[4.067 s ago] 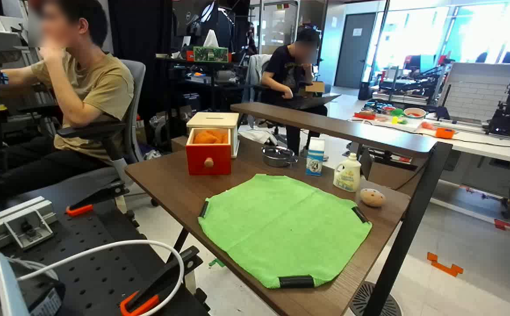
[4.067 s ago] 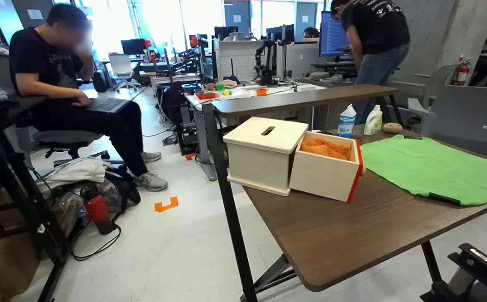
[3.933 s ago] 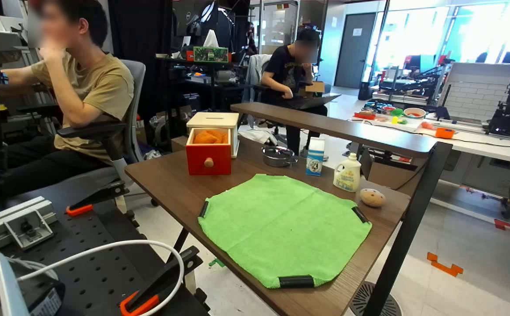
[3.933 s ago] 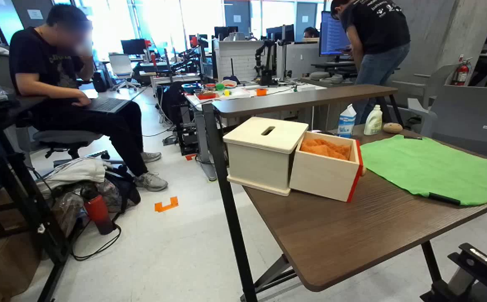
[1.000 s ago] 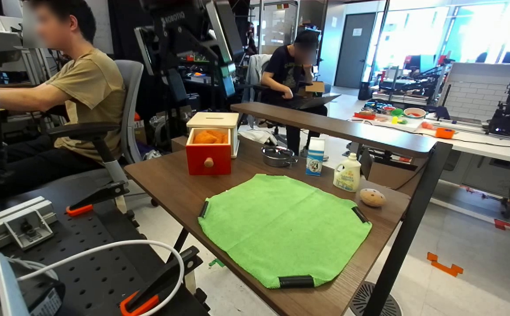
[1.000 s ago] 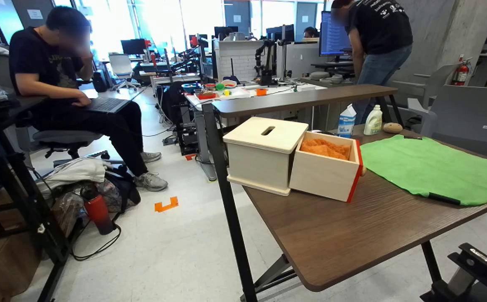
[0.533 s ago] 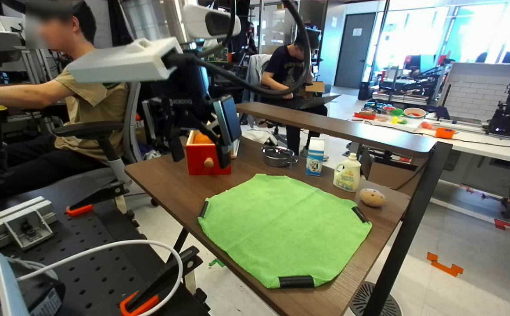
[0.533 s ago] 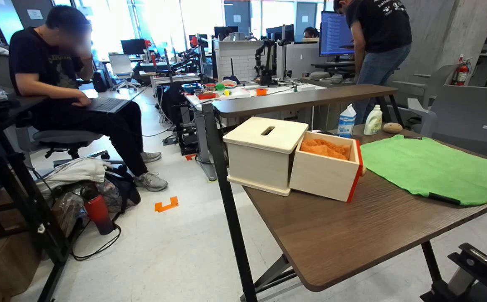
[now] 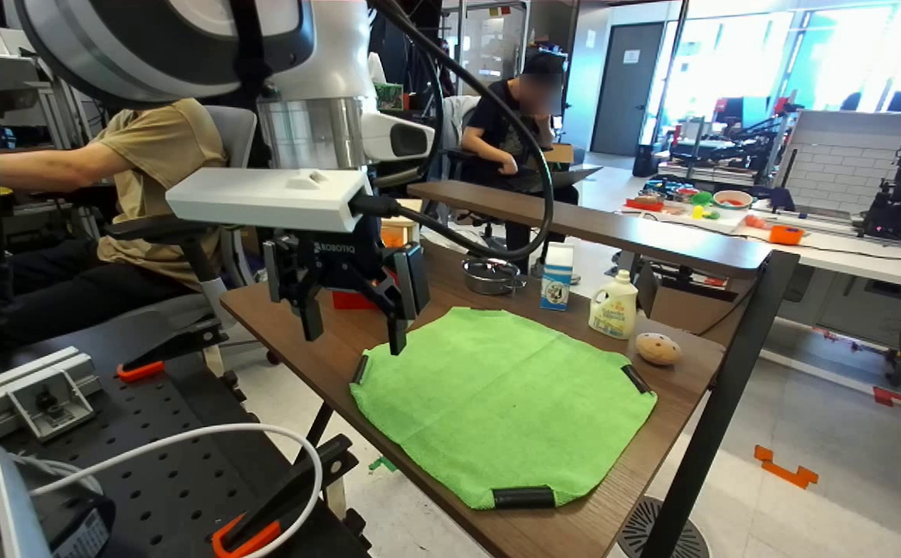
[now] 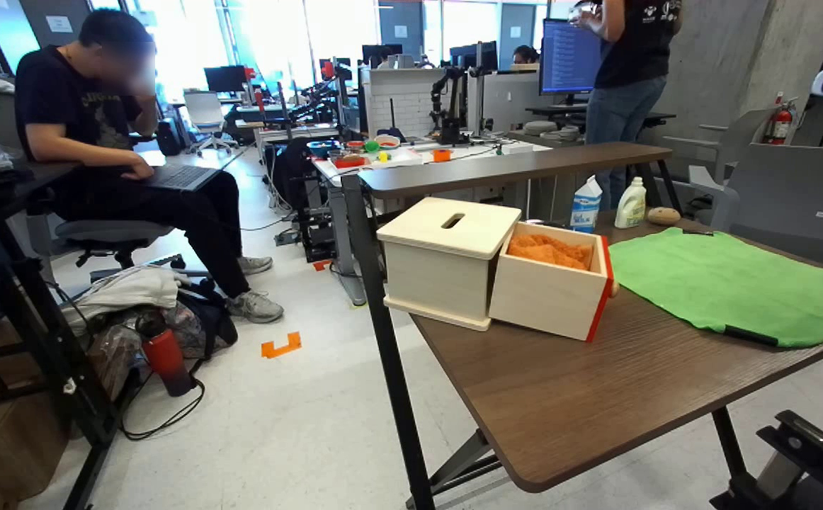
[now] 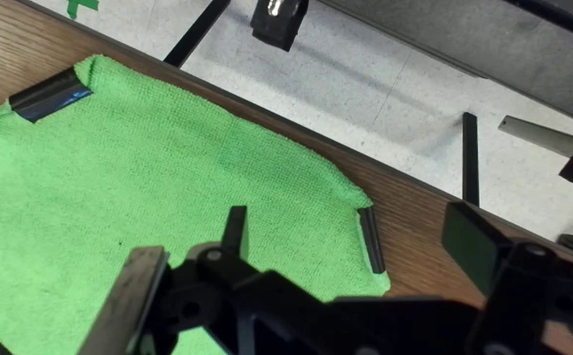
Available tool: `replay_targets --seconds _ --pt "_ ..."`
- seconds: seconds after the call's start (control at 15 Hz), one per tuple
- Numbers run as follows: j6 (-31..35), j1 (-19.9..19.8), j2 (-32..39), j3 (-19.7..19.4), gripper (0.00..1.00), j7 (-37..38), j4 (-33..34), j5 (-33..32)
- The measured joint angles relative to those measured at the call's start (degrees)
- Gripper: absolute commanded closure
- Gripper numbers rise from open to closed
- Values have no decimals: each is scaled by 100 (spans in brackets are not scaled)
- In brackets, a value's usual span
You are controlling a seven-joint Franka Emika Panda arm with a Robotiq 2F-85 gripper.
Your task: Fold the cloth on the table
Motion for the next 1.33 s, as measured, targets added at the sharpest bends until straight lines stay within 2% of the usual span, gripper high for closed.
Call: replay_targets --seconds 0.87,0.93,1.0,1.07,1.33 --pt "0 317 1347 119 0 -78 975 -213" --pt "0 352 1417 117 6 -70 1035 -235" --pt "0 387 1485 116 25 -66 1092 -238" --pt "0 419 1548 116 35 -65 1150 -239" --pt "-7 522 1714 117 64 -58 1306 -240"
